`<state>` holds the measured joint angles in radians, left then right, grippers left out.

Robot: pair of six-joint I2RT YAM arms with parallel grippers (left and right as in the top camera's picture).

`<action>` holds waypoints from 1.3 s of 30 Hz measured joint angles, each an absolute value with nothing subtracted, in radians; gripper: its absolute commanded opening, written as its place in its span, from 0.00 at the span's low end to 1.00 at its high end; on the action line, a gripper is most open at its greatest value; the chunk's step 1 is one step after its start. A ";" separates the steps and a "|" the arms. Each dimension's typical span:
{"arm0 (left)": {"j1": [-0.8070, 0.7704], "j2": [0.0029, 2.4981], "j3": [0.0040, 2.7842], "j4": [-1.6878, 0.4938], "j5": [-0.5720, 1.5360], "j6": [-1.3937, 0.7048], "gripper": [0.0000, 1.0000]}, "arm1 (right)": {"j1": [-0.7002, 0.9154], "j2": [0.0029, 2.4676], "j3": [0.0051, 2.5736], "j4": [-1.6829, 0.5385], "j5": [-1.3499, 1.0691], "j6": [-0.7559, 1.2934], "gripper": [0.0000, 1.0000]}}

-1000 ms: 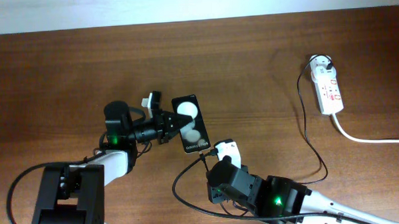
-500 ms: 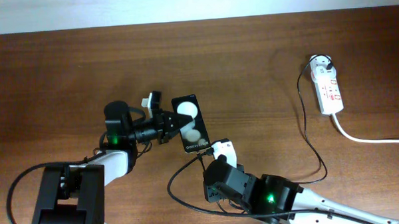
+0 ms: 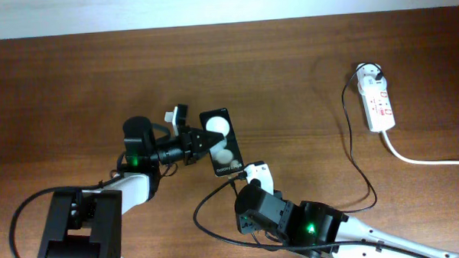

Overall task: Plug charger to phone and switch on socket
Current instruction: 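Push the USB-C plug up into the phone's bottom port with the right gripper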

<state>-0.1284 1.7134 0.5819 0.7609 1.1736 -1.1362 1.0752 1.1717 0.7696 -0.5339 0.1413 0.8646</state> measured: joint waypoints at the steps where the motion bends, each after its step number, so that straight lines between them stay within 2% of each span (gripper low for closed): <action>1: -0.128 1.713 0.582 0.761 1.173 -1.129 0.00 | 1.075 1.172 0.770 -0.534 0.141 0.864 0.04; 39: -0.129 1.713 0.595 0.768 1.224 -1.093 0.00 | 1.083 1.168 0.766 -0.489 0.166 0.865 0.04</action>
